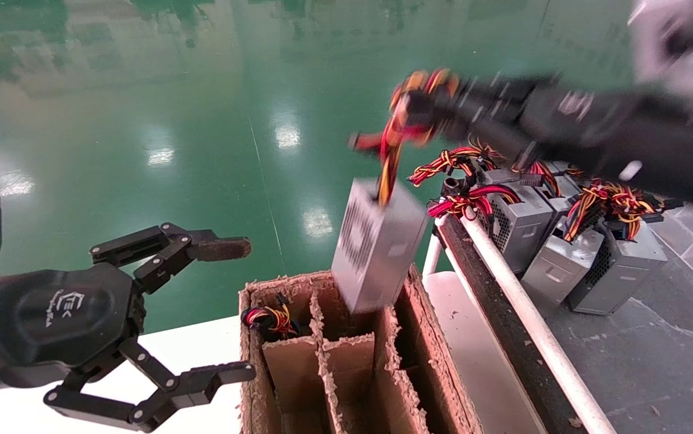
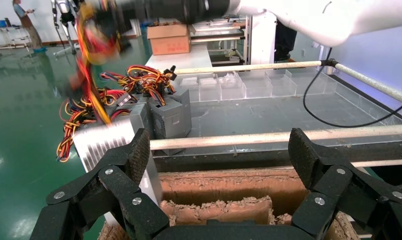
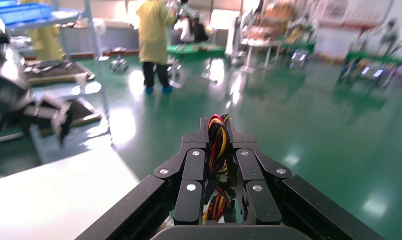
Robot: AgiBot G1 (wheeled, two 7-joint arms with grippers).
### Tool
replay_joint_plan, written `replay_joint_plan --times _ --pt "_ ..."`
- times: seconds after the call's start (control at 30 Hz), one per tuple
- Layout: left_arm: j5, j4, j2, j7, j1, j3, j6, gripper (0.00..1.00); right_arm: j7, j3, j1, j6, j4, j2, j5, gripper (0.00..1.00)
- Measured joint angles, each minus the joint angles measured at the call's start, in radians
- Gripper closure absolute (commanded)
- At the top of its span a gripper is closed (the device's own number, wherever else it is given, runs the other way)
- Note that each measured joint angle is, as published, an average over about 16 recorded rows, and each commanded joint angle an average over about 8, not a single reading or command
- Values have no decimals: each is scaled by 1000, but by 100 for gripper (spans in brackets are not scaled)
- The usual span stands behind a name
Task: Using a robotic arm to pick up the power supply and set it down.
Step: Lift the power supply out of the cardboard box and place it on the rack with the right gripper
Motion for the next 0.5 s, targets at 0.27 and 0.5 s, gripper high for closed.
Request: replay_joint_plan --times 0.27,0.5 --pt "0 0 0 0 0 0 0 0 -81 18 216 -16 -182 20 -38 100" --pt "0 0 0 0 0 0 0 0 -190 11 403 9 -383 61 -122 100"
